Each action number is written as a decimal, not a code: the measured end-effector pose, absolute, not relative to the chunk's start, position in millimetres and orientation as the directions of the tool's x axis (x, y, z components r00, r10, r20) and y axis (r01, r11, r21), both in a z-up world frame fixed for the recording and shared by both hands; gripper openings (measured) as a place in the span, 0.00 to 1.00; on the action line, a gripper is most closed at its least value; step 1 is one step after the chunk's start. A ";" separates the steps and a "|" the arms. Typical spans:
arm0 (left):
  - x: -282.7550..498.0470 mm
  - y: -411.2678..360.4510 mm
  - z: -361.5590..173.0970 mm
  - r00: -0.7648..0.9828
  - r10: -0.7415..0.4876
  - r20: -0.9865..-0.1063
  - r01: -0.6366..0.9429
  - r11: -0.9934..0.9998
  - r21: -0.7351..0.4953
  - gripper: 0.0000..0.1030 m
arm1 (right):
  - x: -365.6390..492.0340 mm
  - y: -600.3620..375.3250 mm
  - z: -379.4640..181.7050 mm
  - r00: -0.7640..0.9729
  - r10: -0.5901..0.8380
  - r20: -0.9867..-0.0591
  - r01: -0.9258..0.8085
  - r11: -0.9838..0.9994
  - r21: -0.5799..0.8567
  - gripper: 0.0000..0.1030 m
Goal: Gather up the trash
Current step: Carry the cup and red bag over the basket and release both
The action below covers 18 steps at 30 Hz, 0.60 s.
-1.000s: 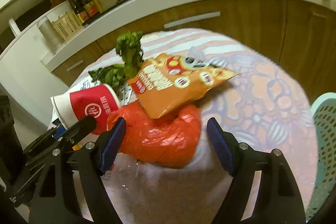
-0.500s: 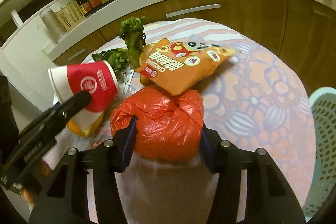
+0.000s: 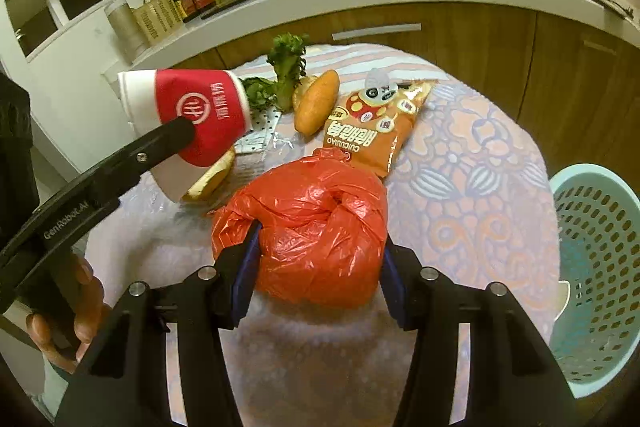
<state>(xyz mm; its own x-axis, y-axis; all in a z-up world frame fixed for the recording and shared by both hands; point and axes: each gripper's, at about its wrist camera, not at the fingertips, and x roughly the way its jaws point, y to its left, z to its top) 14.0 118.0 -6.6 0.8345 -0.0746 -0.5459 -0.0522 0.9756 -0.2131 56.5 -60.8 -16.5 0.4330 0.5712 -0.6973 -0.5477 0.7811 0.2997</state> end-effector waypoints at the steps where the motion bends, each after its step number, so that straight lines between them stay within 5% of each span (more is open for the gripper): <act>1: 13.4 113.7 -4.5 0.836 -0.077 -0.544 -0.048 0.976 -0.211 0.30 | 53.5 -65.6 -12.9 0.443 0.571 -0.692 -0.545 0.784 0.298 0.48; 18: 38.0 14.6 20.0 0.826 -0.200 -0.527 0.101 0.973 -0.210 0.30 | 54.6 -197.7 15.0 0.624 0.476 -0.620 -0.354 0.879 0.318 0.48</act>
<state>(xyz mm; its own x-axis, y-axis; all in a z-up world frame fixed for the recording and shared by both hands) 38.0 14.6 20.0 0.8260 -0.1996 -0.5272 0.1012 0.9725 -0.2097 54.6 -197.7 15.0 0.6244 0.4755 -0.6197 -0.3539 0.8795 0.3183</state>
